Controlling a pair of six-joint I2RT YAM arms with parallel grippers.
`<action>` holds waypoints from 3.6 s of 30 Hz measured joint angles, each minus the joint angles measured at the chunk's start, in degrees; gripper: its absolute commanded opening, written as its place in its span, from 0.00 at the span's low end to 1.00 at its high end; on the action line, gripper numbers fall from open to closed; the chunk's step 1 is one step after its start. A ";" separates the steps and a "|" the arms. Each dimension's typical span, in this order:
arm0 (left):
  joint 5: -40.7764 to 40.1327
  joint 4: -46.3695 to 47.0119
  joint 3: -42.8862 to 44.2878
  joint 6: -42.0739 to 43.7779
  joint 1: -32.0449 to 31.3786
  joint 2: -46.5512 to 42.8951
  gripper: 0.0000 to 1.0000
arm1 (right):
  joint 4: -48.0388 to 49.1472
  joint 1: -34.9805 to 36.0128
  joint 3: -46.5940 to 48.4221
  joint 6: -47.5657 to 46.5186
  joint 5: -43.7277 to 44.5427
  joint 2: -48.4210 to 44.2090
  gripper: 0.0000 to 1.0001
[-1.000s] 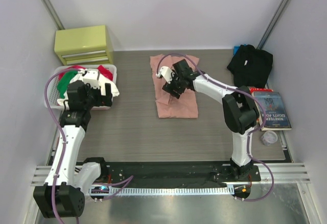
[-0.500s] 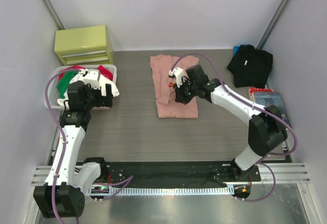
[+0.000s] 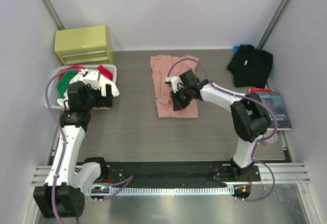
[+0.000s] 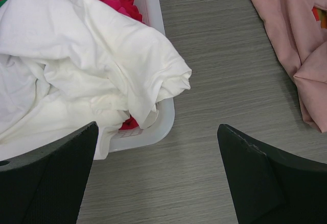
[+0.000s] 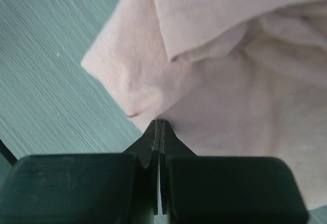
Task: Fold and stack the t-shirts
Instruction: Fold the folded rectangular tshirt in 1/3 of the way, then grab one side of the 2/3 rectangular tshirt with both arms
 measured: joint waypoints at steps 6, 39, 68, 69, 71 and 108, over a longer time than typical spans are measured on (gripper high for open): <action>0.02 -0.11 0.00 0.13 0.00 0.00 1.00 | 0.20 0.00 4.15 -0.13 0.28 -0.11 0.01; 0.48 -0.42 -0.94 0.37 0.00 -0.63 1.00 | 1.18 -1.16 25.73 -1.99 3.98 17.84 0.01; 3.63 -0.39 -2.16 0.35 0.00 -0.87 1.00 | 14.93 2.78 3.39 -1.01 14.97 -12.02 0.01; 3.63 -0.39 -2.16 0.35 0.00 -0.87 1.00 | 14.56 2.75 1.90 -0.66 14.43 -12.66 0.01; 3.63 -0.39 -2.16 0.35 0.00 -0.87 1.00 | 13.73 2.62 -1.73 -0.31 13.77 -13.27 0.01; 4.11 -0.42 -2.16 0.37 0.00 -0.11 1.00 | 23.19 -8.11 8.59 -4.44 25.05 -0.13 0.01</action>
